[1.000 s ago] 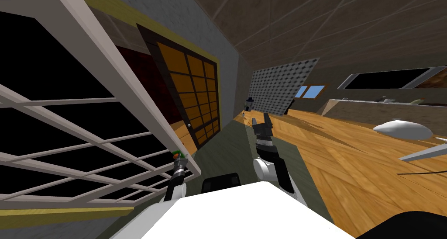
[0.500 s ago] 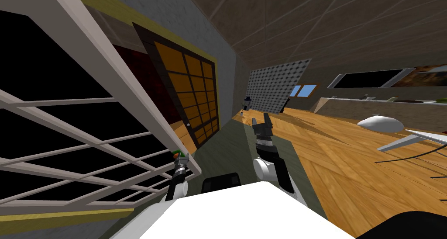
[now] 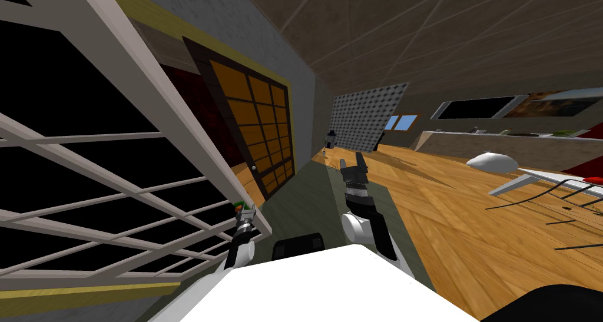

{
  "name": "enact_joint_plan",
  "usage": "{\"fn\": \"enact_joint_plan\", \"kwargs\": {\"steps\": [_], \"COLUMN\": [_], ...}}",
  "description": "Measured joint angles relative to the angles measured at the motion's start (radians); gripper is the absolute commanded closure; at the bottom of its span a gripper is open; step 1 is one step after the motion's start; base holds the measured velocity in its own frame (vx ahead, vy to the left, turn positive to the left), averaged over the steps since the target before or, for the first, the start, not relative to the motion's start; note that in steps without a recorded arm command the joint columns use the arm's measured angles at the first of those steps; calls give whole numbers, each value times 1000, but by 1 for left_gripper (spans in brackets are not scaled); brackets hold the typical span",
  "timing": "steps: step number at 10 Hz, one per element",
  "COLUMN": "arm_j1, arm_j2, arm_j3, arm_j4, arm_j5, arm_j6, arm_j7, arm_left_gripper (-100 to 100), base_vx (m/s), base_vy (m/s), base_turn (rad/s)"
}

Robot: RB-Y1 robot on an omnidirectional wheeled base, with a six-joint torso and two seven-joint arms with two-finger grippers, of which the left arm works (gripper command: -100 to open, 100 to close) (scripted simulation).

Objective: Pull the door open

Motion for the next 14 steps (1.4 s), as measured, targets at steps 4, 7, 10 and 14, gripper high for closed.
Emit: {"fn": "enact_joint_plan", "kwargs": {"steps": [4, 7, 10, 14], "arm_j1": [-10, -27, -32, -59], "arm_j2": [-11, -13, -14, -20], "arm_j3": [7, 10, 12, 17], "arm_j4": [-10, 9, 4, 37], "arm_j5": [7, 11, 13, 19], "arm_j6": [7, -1, 9, -12], "arm_j7": [96, 161, 192, 290], "arm_left_gripper": [-100, -100, -100, -100], "base_vx": [-55, -65, -19, -79], "base_vy": [23, 30, 0, 24], "base_turn": [-46, -77, -13, -73]}}
